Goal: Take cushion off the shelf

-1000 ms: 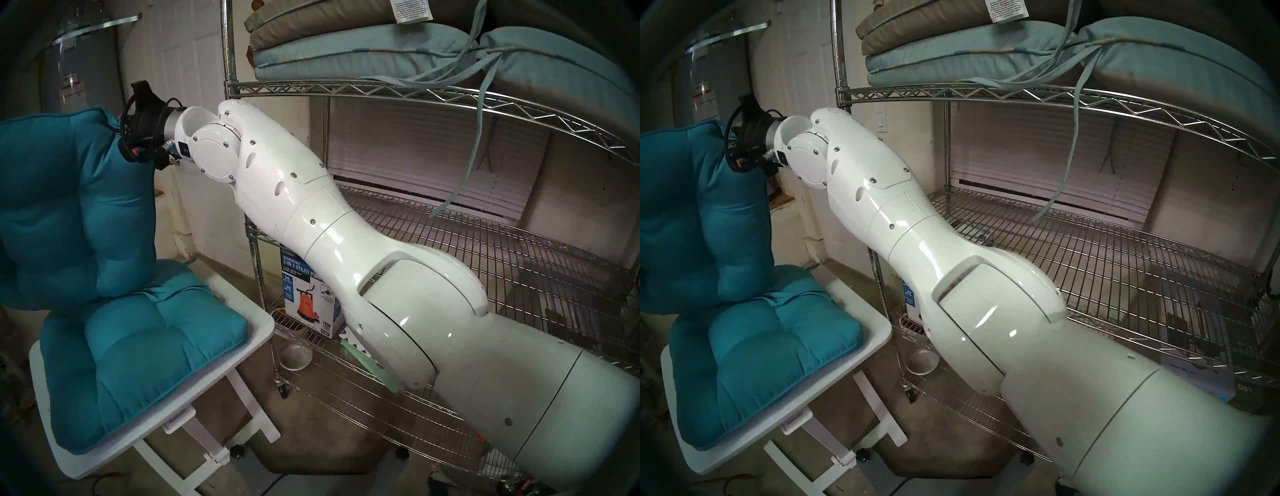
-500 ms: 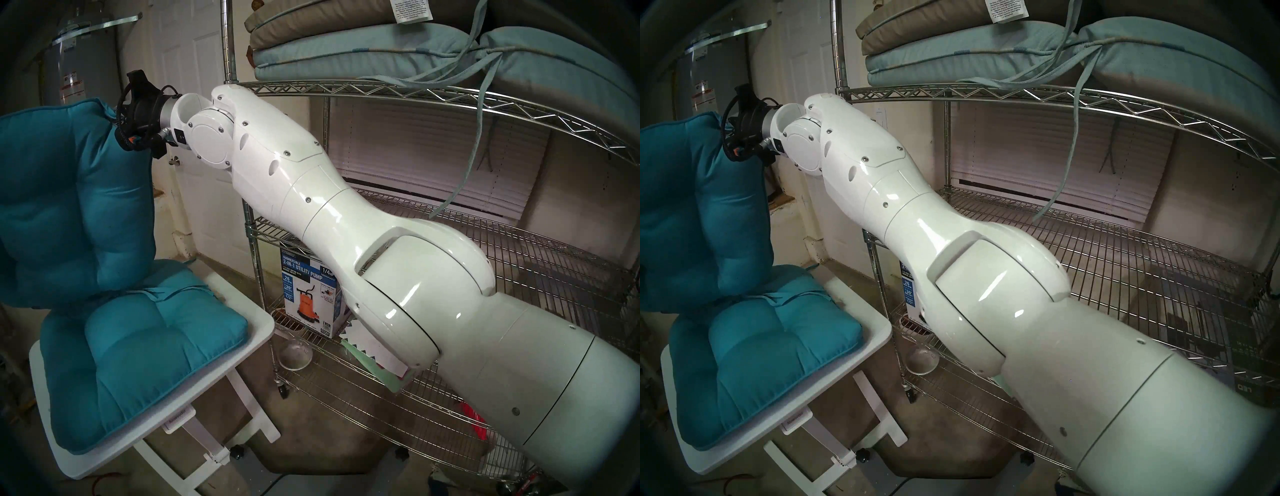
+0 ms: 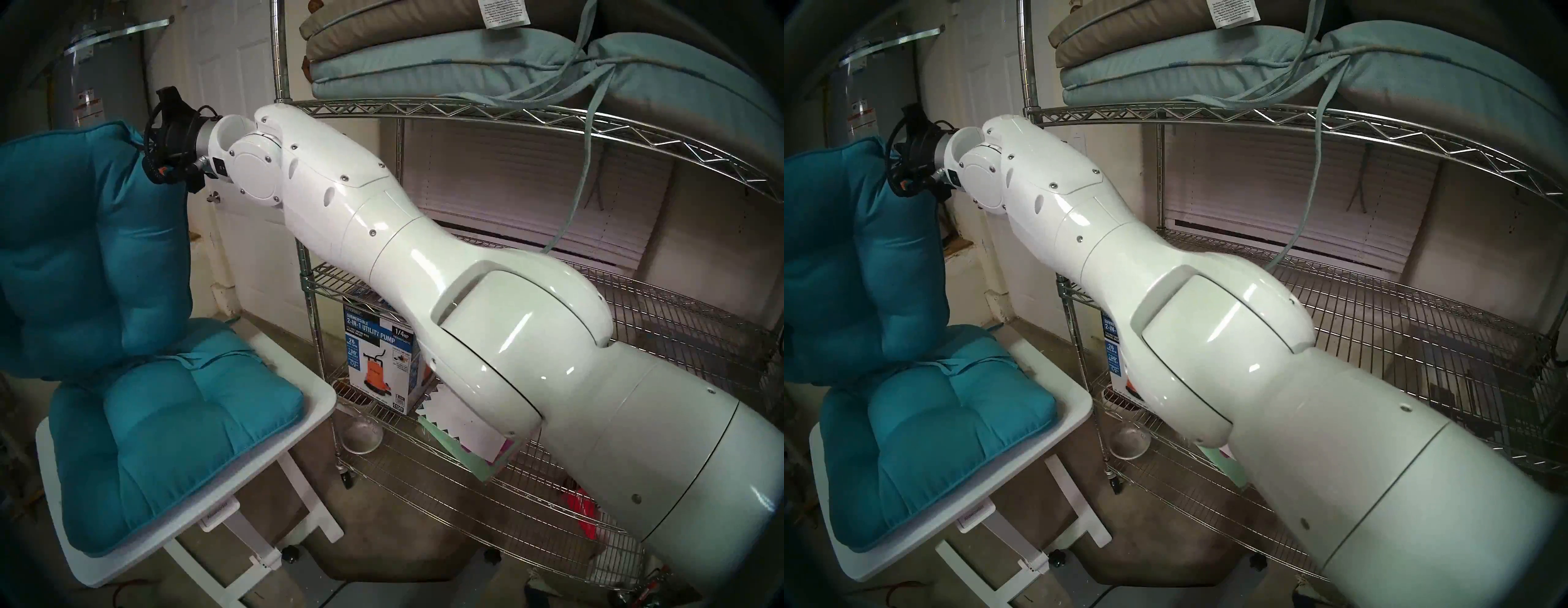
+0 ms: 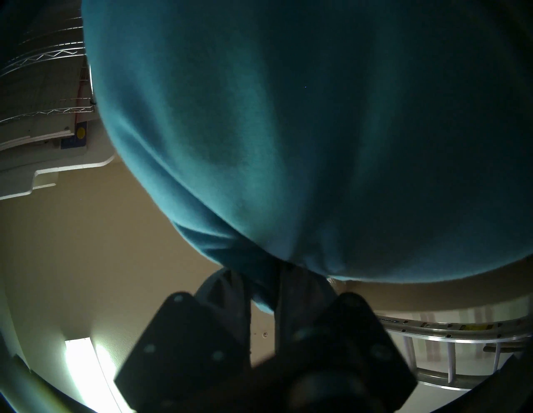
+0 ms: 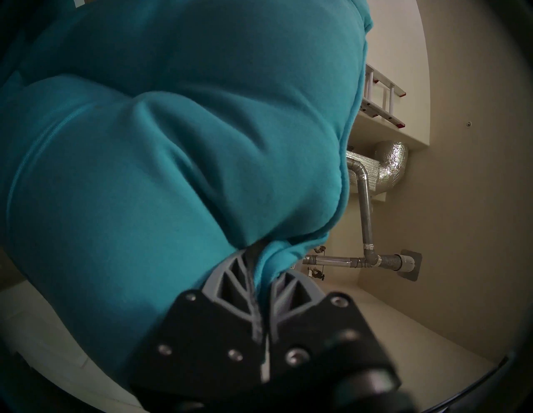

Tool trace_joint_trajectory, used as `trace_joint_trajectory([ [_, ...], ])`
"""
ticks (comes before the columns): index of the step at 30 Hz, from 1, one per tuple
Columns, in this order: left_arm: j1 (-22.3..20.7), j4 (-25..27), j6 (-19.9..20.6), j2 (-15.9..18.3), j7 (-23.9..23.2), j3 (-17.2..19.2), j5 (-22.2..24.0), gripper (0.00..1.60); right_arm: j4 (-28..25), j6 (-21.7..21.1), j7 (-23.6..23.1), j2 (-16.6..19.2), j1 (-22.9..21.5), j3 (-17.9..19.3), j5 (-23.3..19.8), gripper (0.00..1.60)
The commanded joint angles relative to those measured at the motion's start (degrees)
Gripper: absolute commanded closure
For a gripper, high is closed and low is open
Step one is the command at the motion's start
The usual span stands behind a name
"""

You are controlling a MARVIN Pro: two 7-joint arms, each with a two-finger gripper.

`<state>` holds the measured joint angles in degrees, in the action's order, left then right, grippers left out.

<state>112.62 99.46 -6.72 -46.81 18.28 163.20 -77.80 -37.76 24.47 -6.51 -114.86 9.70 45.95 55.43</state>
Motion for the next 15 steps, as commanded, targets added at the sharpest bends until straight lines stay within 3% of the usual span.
trace_joint_trajectory([
  [1, 1.2, 1.7, -0.7, -1.6, 5.5, 1.4, -2.2, 1.6, 0.6, 0.4, 5.6, -0.1, -0.5, -0.1, -2.4, 1.6],
  [8, 2.4, 3.2, -1.6, -4.6, 10.2, 0.3, -4.1, 1.6, 3.4, 2.8, 11.6, -0.1, 1.3, 0.5, -2.2, 1.6],
  [12, 3.0, 5.1, -2.3, -6.7, 12.2, -0.5, -4.9, 1.6, 1.1, 4.9, 13.4, -0.1, 3.3, 0.6, -2.2, 1.6],
  [15, 3.3, 7.5, -3.0, -8.8, 13.0, -0.9, -4.9, 1.6, -2.2, 6.5, 14.9, 2.3, 6.0, 0.4, -2.0, 1.6],
])
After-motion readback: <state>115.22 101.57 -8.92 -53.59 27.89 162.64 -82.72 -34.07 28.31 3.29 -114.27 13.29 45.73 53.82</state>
